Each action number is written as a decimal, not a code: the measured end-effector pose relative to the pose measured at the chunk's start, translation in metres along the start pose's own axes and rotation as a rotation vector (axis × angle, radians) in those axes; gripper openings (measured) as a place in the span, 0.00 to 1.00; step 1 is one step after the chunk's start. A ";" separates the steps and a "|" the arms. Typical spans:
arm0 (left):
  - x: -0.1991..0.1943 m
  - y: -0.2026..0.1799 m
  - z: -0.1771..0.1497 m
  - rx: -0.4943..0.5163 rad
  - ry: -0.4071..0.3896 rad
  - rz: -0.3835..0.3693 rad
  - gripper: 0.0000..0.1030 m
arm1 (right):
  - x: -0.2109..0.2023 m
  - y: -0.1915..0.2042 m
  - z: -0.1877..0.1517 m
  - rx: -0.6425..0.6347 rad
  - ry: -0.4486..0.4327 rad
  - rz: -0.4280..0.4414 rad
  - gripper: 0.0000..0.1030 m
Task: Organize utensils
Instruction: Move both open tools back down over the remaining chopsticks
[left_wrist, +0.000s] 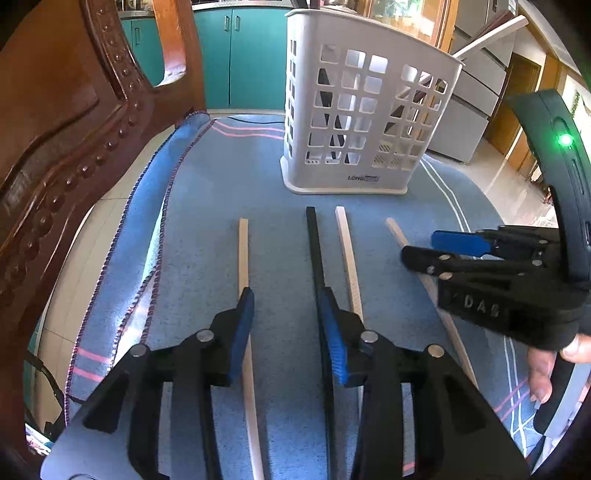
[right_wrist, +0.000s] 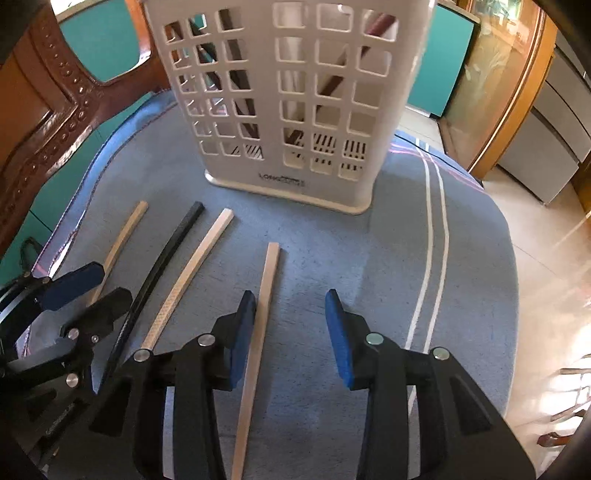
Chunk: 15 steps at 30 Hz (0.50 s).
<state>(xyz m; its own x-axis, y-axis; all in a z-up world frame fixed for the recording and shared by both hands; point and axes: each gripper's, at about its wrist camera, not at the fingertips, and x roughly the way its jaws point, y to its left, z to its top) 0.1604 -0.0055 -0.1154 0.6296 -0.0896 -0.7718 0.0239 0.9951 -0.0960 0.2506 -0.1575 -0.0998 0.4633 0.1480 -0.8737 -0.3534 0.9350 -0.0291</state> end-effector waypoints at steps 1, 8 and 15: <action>0.000 0.001 0.000 -0.002 -0.001 0.003 0.38 | 0.000 -0.004 0.000 0.014 0.000 -0.016 0.38; 0.006 0.017 0.003 -0.075 0.029 -0.036 0.38 | -0.003 -0.019 -0.001 0.059 -0.005 -0.026 0.37; -0.003 0.016 0.007 -0.062 -0.008 -0.053 0.38 | -0.010 -0.030 -0.003 0.064 -0.023 -0.009 0.38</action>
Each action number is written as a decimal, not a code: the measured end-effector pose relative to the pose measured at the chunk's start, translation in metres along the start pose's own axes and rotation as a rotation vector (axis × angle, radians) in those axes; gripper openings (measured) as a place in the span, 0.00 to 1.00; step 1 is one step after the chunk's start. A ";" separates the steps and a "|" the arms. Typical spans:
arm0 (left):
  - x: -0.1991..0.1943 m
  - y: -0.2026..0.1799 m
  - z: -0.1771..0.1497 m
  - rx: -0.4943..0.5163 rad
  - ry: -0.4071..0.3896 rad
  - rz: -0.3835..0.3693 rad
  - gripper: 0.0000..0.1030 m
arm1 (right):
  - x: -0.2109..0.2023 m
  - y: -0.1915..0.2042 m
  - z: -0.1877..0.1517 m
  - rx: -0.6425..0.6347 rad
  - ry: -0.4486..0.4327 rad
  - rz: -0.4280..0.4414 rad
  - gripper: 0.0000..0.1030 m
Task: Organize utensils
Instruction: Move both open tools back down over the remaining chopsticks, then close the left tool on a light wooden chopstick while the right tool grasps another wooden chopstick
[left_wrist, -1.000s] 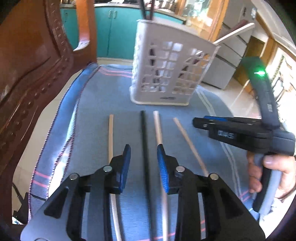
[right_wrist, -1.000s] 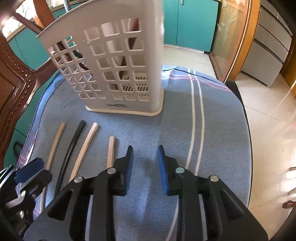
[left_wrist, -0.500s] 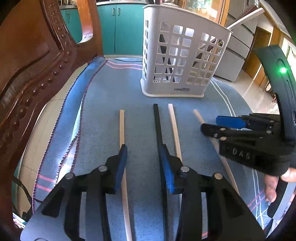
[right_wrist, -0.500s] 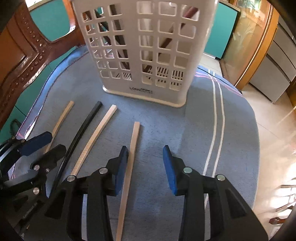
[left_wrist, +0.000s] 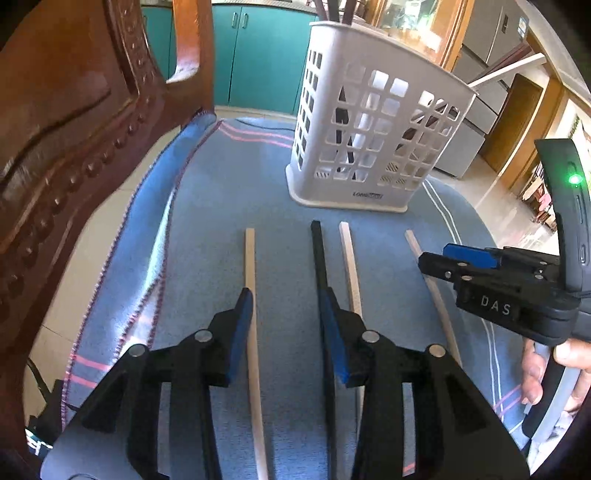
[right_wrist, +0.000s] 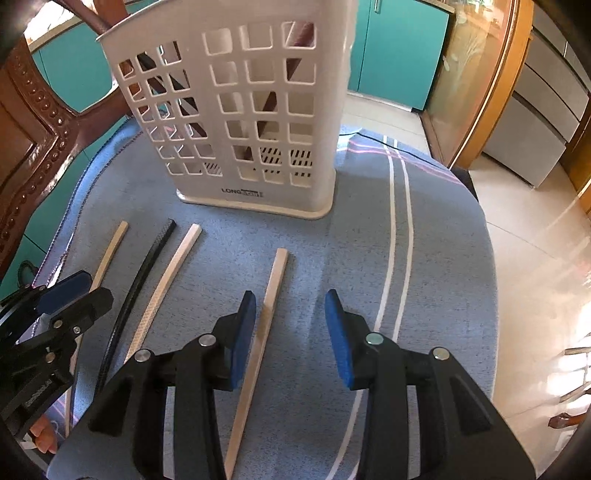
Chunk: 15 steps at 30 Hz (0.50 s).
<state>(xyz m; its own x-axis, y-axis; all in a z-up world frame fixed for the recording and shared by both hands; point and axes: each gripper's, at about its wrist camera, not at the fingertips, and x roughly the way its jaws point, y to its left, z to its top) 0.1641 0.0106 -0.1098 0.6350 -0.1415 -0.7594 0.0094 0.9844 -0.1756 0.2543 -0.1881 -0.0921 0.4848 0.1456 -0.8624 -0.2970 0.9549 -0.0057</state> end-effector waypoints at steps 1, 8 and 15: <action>-0.001 0.002 0.001 -0.004 0.000 0.003 0.38 | 0.000 -0.002 0.000 0.004 0.001 -0.001 0.38; 0.012 0.016 0.006 -0.025 0.042 0.062 0.38 | -0.001 -0.006 0.002 -0.010 0.001 0.008 0.38; 0.025 -0.003 0.009 0.081 0.060 0.133 0.38 | 0.007 0.011 -0.001 -0.031 0.007 -0.015 0.37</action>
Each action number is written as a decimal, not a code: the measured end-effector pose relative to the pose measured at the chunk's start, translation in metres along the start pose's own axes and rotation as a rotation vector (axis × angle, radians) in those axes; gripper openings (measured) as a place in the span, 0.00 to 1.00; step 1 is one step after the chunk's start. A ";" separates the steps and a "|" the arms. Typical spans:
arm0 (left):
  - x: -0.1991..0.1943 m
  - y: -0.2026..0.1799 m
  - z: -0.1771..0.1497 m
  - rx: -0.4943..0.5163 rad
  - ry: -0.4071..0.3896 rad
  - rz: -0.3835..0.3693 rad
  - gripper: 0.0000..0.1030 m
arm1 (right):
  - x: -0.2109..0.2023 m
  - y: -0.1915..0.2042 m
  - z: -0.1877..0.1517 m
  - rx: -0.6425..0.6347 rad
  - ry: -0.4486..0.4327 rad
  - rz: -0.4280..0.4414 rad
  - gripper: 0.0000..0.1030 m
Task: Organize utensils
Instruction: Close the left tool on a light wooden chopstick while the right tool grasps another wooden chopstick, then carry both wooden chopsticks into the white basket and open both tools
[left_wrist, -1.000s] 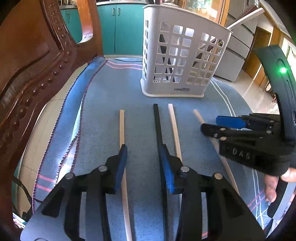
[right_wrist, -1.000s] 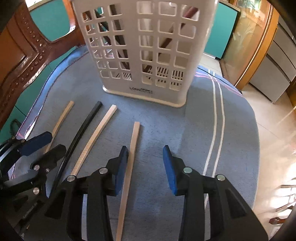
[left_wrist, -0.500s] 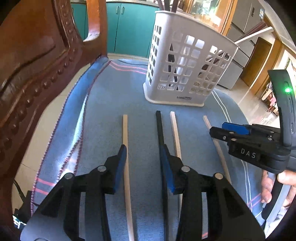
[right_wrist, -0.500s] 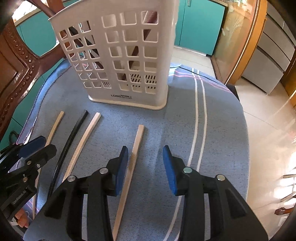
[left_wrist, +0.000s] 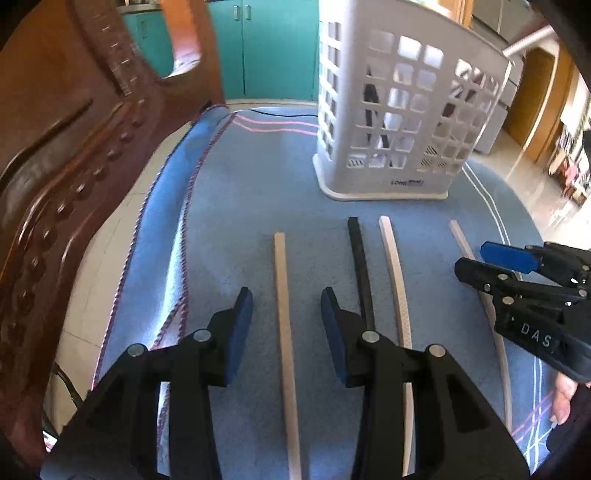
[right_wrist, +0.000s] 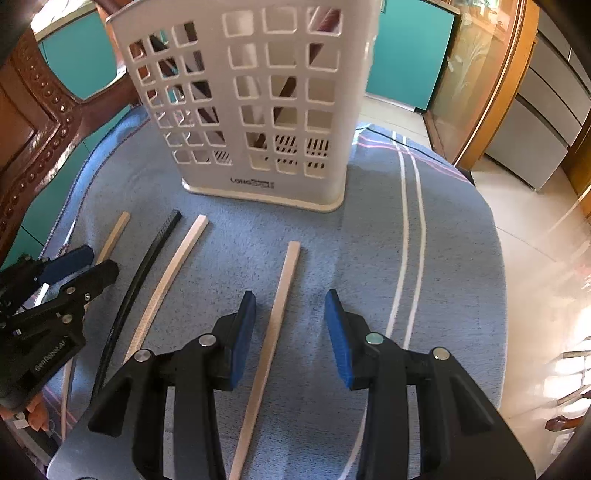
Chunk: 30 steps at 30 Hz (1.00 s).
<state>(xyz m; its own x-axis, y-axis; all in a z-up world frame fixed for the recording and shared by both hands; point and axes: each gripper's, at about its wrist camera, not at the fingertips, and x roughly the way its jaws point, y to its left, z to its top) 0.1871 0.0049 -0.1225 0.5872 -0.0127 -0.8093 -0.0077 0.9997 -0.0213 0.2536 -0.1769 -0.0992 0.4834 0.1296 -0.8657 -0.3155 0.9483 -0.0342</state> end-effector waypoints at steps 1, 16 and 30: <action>0.000 -0.002 0.001 0.008 0.004 -0.003 0.37 | 0.000 0.002 0.000 -0.003 0.000 -0.001 0.37; -0.011 0.006 0.007 -0.020 -0.046 -0.088 0.06 | -0.048 0.000 0.010 0.011 -0.165 0.231 0.06; -0.092 0.018 0.017 -0.042 -0.321 -0.187 0.06 | -0.251 -0.065 0.039 0.162 -0.899 0.325 0.06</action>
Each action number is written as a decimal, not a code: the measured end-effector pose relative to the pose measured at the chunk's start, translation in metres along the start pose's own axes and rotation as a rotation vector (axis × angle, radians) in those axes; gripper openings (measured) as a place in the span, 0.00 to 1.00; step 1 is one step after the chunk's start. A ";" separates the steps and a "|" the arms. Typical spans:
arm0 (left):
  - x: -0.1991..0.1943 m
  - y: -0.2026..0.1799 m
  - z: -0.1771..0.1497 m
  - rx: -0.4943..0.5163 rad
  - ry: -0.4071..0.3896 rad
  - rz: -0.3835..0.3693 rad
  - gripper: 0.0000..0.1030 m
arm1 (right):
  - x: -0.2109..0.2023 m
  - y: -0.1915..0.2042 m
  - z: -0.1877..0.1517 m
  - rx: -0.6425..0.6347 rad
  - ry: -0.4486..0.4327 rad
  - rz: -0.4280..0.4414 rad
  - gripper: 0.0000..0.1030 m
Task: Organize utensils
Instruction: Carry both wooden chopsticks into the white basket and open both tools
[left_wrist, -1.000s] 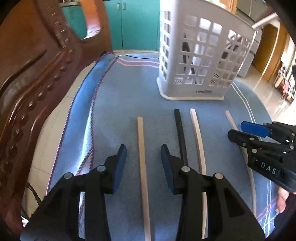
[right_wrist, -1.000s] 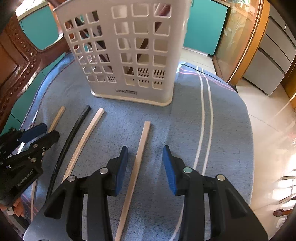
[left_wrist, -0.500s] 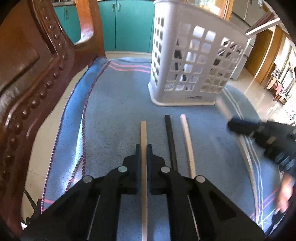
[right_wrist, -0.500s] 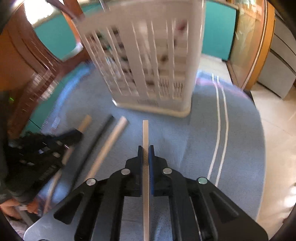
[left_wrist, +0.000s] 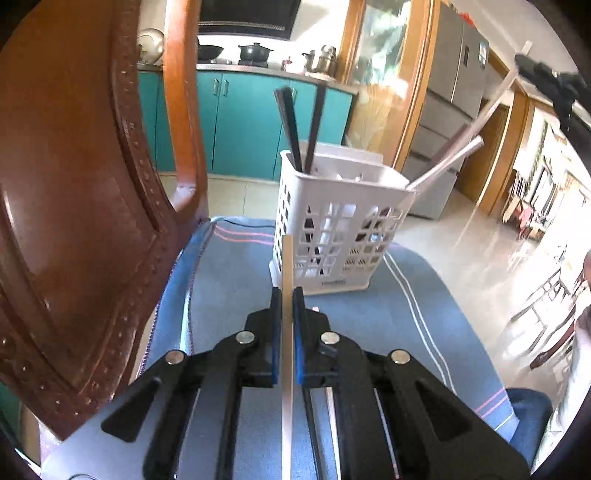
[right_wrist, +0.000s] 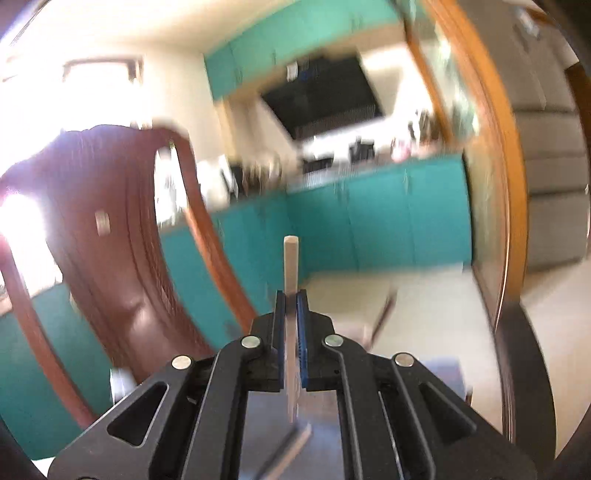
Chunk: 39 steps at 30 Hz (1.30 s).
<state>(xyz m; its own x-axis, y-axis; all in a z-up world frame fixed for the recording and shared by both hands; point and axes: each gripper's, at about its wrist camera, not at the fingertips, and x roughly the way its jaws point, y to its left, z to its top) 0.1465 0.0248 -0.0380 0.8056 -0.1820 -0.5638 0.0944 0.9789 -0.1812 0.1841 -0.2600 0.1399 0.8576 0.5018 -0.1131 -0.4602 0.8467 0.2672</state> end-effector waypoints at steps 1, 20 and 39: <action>0.000 0.002 0.000 -0.004 -0.004 0.003 0.06 | -0.003 0.003 0.005 -0.004 -0.050 -0.019 0.06; -0.089 -0.029 0.110 0.011 -0.419 -0.058 0.06 | 0.101 -0.016 -0.041 -0.074 0.160 -0.145 0.08; -0.036 -0.016 0.155 -0.106 -0.546 0.033 0.06 | 0.078 0.007 -0.066 -0.188 0.495 0.153 0.51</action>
<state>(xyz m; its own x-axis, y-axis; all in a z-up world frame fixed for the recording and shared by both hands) 0.2067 0.0297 0.1106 0.9959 -0.0494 -0.0759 0.0274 0.9633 -0.2669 0.2330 -0.2032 0.0693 0.5882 0.6061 -0.5353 -0.6429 0.7521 0.1452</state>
